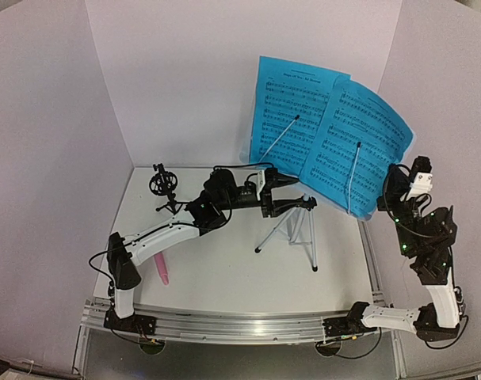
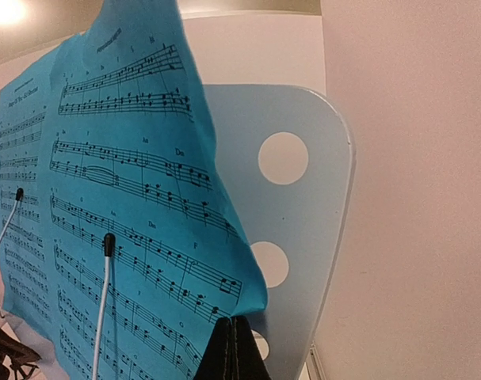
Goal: Set up the instrument practice props
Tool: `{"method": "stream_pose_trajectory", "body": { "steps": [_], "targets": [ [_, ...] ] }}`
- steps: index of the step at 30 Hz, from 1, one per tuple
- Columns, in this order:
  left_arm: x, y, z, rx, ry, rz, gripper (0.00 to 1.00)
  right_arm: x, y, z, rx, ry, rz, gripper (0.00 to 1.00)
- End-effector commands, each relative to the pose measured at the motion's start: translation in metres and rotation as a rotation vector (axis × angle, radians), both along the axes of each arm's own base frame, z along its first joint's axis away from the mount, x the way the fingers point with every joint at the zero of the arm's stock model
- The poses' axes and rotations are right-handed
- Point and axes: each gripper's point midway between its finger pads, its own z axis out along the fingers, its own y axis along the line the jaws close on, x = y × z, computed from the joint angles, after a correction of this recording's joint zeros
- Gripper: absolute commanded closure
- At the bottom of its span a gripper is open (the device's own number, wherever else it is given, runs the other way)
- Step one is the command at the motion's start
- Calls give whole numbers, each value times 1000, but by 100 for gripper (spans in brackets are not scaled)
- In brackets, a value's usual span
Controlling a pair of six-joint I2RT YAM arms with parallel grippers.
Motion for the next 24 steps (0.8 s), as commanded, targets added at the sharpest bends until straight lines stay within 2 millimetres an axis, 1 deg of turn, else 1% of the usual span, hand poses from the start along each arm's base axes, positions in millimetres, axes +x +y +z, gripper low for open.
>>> {"method": "stream_pose_trajectory", "body": {
  "steps": [1,5,7,12,15,18,24],
  "targets": [
    [5,2,24,-62,-47,26,39,-7,-8,5,5,-14,-1,100],
    [5,2,24,-63,-56,30,39,-5,-5,-10,2,8,15,100],
    [4,3,23,-58,-60,30,38,-5,-1,-13,-13,13,33,100],
    [5,2,20,-51,-60,34,38,-8,-3,-4,-35,11,37,100],
    [5,1,19,-51,-57,30,38,-6,0,-4,-43,16,42,100],
    [7,0,18,-52,-56,35,38,-2,6,-8,-71,26,48,100],
    [6,1,17,-49,-54,35,38,-7,1,-2,-96,10,46,100]
  ]
}}
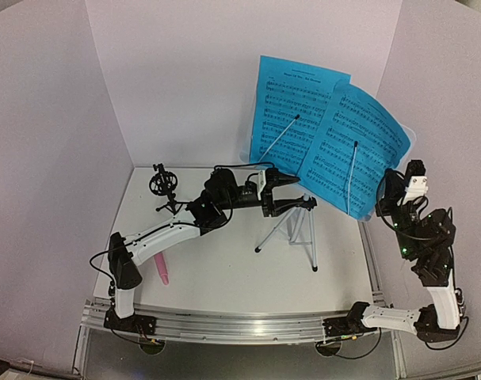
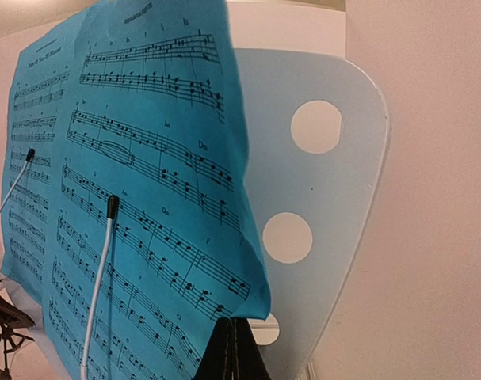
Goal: Set up the instrument practice props
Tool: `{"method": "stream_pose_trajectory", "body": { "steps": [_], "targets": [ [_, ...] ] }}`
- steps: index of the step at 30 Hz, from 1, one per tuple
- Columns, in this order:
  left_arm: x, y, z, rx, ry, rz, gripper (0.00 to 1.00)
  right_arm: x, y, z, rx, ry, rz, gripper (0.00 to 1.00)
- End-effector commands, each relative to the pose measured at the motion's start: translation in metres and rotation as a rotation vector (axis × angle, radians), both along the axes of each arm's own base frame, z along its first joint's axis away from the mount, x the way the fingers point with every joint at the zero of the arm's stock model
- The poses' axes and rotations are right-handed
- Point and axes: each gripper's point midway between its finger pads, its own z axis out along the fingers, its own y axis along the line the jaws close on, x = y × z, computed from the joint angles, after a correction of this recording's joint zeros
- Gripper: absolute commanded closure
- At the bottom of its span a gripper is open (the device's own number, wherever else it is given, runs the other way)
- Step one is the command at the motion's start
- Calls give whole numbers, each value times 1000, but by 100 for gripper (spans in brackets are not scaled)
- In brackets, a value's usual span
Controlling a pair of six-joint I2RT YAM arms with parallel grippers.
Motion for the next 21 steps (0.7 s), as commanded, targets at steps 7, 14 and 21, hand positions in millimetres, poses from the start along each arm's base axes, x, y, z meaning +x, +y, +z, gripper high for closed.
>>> {"method": "stream_pose_trajectory", "body": {
  "steps": [7,14,21],
  "targets": [
    [7,3,15,-41,-34,33,38,-2,-6,11,-64,-15,-26,100],
    [6,4,13,-34,-39,38,38,-1,-5,11,-81,-8,-35,100],
    [5,7,16,-37,-51,40,38,-1,-8,8,-60,-2,-46,94]
  ]
}}
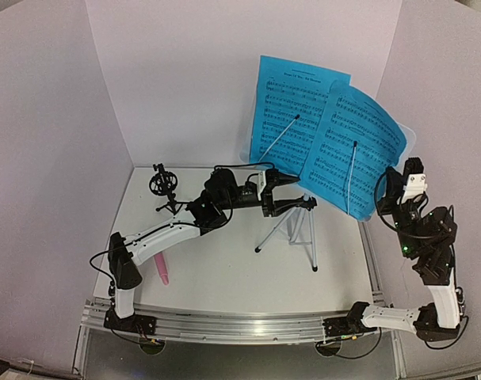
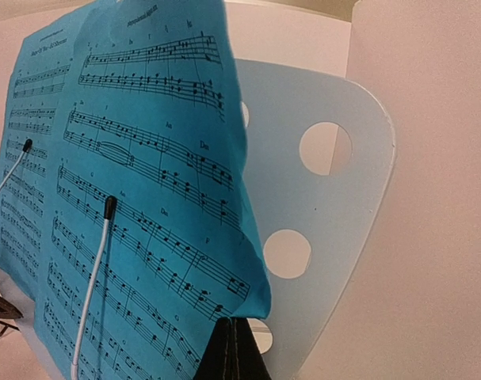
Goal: Set up the instrument practice props
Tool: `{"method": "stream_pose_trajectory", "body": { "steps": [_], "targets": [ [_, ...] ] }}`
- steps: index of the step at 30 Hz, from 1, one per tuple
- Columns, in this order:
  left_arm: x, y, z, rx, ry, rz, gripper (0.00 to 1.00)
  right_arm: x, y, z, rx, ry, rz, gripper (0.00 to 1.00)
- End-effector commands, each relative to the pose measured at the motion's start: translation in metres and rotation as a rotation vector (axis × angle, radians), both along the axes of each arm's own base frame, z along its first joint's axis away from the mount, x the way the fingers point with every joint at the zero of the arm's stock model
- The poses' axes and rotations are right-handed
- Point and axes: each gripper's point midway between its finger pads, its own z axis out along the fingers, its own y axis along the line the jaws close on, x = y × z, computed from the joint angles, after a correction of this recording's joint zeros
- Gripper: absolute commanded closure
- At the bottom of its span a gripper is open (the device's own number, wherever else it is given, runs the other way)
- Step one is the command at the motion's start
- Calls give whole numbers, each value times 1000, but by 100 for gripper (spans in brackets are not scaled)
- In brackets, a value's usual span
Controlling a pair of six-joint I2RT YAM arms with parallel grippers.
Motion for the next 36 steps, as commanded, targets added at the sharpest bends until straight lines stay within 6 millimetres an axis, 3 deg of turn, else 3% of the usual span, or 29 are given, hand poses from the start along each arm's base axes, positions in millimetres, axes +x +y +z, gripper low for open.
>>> {"method": "stream_pose_trajectory", "body": {
  "steps": [1,4,11,19,24,31,36],
  "targets": [
    [4,7,17,-38,-31,33,38,-3,-11,4,27,-5,-37,90],
    [1,11,21,-44,-33,28,38,-7,-17,7,47,-14,-43,76],
    [-12,22,27,-38,-46,-2,38,-9,-21,10,73,-19,-48,68],
    [-48,57,40,32,-90,-72,35,-9,-27,13,144,-19,-73,53],
    [-57,81,55,59,-76,-49,32,-6,-27,29,173,-31,-97,32],
    [-24,124,73,78,-4,115,30,3,-17,35,209,-29,-92,27],
    [20,157,75,87,96,272,35,4,-12,27,246,-12,-62,26]
  ]
}}
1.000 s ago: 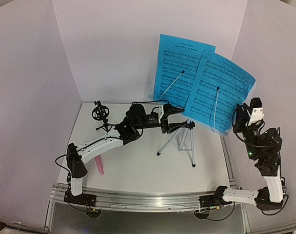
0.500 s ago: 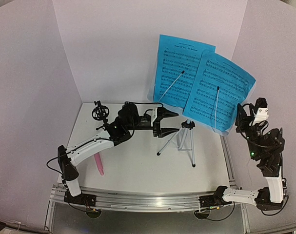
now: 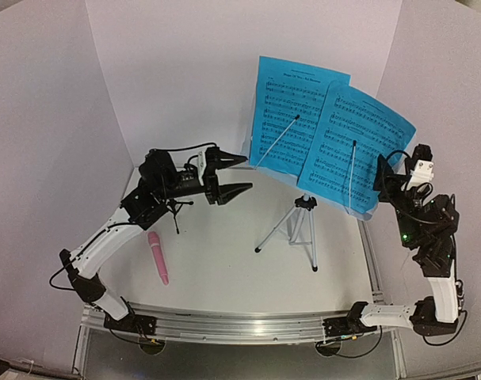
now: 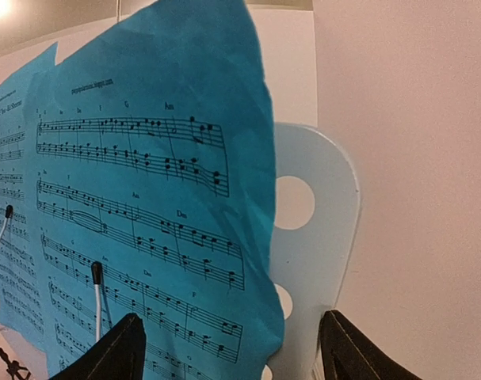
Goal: Set up the instrument practice props
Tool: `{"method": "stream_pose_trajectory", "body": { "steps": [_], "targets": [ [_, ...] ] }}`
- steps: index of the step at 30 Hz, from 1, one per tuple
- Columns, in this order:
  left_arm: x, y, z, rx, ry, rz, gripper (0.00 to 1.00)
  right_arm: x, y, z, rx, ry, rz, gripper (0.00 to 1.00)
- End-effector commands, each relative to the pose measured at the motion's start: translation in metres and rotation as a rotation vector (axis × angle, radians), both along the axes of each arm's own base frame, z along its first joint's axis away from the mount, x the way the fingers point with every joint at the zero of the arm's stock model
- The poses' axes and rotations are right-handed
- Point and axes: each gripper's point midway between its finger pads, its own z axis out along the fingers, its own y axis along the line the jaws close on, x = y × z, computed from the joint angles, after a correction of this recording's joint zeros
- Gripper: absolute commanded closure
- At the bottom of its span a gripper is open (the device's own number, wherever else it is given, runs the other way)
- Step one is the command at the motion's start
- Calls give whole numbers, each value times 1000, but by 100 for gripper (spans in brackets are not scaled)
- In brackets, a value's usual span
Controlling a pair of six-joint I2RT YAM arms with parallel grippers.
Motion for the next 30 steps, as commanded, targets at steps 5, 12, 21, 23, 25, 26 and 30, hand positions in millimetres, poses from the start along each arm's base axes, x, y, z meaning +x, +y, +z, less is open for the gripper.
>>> {"method": "stream_pose_trajectory", "body": {
  "steps": [5,12,21,23,25,26,30],
  "targets": [
    [82,47,3,-26,173,340,29,-5,-5,-16,124,27,30,25],
    [146,38,-8,-30,372,354,1,-3,2,-40,153,72,63,23],
    [129,6,-33,8,393,120,0,-4,3,-46,160,85,76,23],
    [126,3,-33,10,387,88,0,-4,3,-48,161,89,78,23],
    [125,0,-33,6,371,80,0,-3,5,-51,160,94,81,22],
    [126,-3,-33,6,362,83,1,-3,5,-53,159,97,81,22],
    [136,-16,-38,9,373,104,7,-2,5,-57,160,103,74,23]
  ]
}}
